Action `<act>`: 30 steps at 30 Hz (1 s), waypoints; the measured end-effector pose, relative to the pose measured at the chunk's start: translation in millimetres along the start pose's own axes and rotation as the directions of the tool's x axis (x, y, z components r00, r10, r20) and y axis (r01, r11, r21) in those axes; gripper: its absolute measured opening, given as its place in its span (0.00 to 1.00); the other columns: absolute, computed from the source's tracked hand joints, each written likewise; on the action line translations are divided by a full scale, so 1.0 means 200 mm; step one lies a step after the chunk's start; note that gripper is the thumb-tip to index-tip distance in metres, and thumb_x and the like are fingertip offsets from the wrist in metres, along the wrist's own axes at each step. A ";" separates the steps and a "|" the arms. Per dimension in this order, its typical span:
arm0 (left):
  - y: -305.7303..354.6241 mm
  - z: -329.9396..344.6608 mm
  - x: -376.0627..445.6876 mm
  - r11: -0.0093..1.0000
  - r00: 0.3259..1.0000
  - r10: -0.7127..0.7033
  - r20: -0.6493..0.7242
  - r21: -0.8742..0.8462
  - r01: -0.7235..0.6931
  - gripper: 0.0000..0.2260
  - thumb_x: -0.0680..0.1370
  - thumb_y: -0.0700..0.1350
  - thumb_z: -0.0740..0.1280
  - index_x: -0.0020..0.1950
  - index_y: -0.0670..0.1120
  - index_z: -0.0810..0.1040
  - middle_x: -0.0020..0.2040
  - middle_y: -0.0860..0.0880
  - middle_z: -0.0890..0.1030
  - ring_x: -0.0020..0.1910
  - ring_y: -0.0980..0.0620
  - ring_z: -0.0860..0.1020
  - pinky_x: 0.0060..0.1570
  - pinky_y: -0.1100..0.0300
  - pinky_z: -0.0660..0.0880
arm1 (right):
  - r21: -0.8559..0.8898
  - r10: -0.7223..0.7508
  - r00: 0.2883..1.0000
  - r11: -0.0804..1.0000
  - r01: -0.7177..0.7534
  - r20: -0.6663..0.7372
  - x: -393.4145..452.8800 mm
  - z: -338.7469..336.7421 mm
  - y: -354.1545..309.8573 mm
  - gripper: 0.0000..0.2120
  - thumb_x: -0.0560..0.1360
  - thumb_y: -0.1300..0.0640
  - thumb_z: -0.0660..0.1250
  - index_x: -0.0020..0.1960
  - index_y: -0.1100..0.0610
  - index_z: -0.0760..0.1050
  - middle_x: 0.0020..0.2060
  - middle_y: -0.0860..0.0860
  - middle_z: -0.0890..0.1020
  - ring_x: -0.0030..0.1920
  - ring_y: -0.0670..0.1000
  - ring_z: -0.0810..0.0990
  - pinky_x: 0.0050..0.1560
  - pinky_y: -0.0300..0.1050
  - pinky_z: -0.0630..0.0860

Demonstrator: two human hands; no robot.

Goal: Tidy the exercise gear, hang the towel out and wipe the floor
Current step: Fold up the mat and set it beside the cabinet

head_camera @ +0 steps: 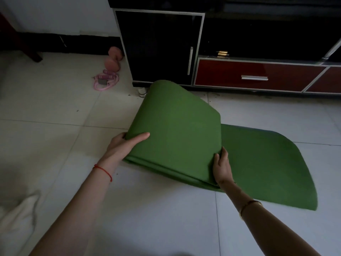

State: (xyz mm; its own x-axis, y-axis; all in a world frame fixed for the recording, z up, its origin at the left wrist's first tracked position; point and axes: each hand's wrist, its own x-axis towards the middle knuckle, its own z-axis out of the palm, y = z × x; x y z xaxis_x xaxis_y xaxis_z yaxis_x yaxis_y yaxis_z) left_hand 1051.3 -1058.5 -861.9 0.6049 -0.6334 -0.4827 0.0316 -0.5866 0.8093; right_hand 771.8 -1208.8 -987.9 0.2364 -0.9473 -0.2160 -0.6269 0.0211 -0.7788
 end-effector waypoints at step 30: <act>0.71 0.51 -0.66 0.550 0.869 0.452 0.204 0.703 -0.451 0.42 0.72 0.73 0.59 0.78 0.51 0.54 0.68 0.47 0.63 0.67 0.46 0.65 0.65 0.48 0.67 | 0.510 -0.054 0.998 0.860 0.026 0.040 0.00 -0.52 -0.67 0.19 0.78 0.40 0.58 0.63 0.52 0.71 0.57 0.49 0.79 0.56 0.51 0.79 0.55 0.51 0.77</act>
State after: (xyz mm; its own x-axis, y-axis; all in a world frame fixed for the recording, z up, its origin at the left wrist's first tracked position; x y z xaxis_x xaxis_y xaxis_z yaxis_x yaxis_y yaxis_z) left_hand 894.0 -1109.8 -717.7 0.3776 -0.9179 -0.1219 -0.8144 -0.3919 0.4280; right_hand 777.7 -1244.4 -821.9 0.2989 -0.9337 -0.1970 -0.1548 0.1563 -0.9755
